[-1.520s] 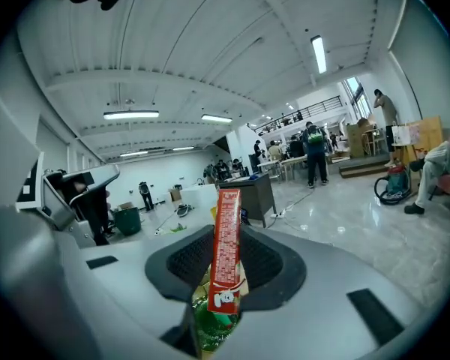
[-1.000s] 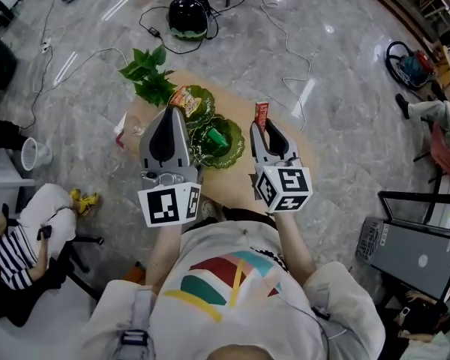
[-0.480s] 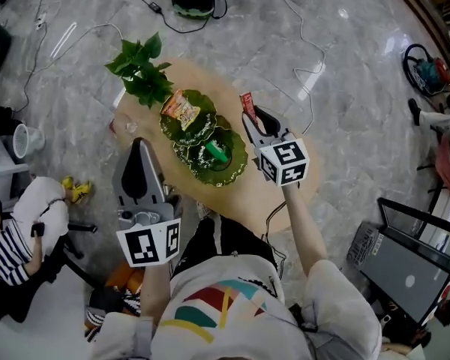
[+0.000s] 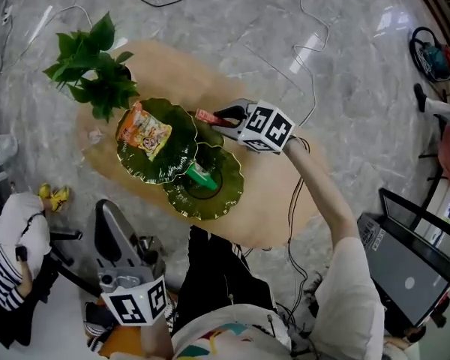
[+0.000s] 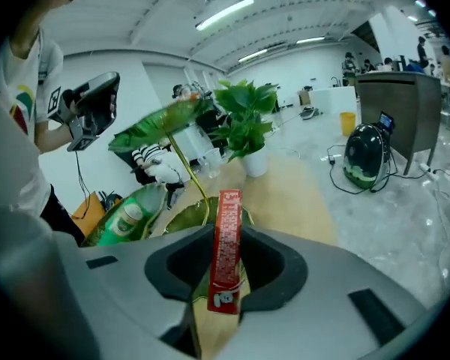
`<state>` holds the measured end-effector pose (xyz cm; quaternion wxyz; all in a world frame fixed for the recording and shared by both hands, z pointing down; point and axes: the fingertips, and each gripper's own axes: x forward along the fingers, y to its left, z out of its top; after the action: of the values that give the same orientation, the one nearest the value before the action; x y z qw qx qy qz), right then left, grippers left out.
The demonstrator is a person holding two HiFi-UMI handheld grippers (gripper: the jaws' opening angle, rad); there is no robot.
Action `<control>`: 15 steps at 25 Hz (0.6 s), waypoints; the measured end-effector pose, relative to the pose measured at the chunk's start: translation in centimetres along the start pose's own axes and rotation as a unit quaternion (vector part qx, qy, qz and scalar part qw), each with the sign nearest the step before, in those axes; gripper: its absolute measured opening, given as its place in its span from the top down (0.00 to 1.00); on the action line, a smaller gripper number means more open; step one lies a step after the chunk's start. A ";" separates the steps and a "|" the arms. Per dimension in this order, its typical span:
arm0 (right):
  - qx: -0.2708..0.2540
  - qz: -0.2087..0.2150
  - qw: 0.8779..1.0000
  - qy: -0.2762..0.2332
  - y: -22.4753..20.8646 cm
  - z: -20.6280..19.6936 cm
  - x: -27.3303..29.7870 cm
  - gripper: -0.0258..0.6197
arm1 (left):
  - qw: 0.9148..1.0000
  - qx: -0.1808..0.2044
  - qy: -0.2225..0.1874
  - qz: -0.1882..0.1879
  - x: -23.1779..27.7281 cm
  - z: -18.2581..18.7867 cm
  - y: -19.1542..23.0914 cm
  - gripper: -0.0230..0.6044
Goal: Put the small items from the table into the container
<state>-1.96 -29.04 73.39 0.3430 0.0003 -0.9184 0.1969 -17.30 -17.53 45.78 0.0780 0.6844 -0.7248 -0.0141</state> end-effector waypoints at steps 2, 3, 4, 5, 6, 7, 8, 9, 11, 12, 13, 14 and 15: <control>0.010 0.025 0.999 0.019 0.1 -1.3 1.9 0.78 | 1.000 0.007 0.011 -0.004 0.2 -1.3 0.0 0.95; 0.023 0.044 0.998 0.025 0.4 -1.7 2.6 0.78 | 1.000 0.011 0.013 -0.005 0.3 -1.6 0.0 0.95; 0.035 0.059 0.997 0.031 0.8 -2.0 3.1 0.72 | 1.000 0.015 0.012 -0.005 0.3 -1.7 0.1 0.95; 0.038 0.066 0.996 0.036 1.1 -2.1 3.4 0.69 | 1.000 0.019 0.010 -0.003 0.2 -1.7 0.1 0.95; 0.033 0.066 0.996 0.040 1.3 -2.1 3.5 0.68 | 1.000 0.023 0.008 -0.001 -0.1 -1.6 0.2 0.95; 0.027 0.062 0.997 0.040 1.4 -1.9 3.3 0.68 | 1.000 0.026 0.006 0.001 -0.3 -1.4 0.3 0.95; 0.025 0.056 0.997 0.036 1.5 -1.6 3.0 0.68 | 1.000 0.028 0.003 0.002 -0.6 -1.1 0.4 0.95; 0.025 0.050 0.998 0.029 1.4 -1.1 2.6 0.68 | 1.000 0.029 0.000 0.003 -0.8 -0.7 0.3 0.95; 0.025 0.028 0.999 0.018 0.9 -0.1 1.3 0.68 | 0.999 0.032 -0.007 0.004 -0.9 0.2 0.1 0.95; 0.022 0.013 1.000 0.014 0.6 0.5 0.4 0.68 | 0.999 0.032 -0.012 0.003 -1.0 0.8 -0.1 0.95; 0.017 -0.002 1.000 0.010 0.2 1.3 -0.6 0.68 | 0.999 0.032 -0.017 0.002 -0.9 1.5 -0.3 0.95; 0.012 -0.015 1.000 0.004 0.0 2.3 -1.6 0.69 | 0.999 0.032 -0.024 0.001 -0.9 2.3 -0.4 0.95; 0.005 -0.026 1.000 -0.007 -0.1 3.6 -2.9 0.69 | 0.999 0.032 -0.031 -0.002 -0.8 3.2 -0.5 0.95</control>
<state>-2.02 -30.81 69.12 0.3416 0.0270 -0.9195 0.1926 -17.17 -17.01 42.49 0.0333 0.6871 -0.7256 -0.0127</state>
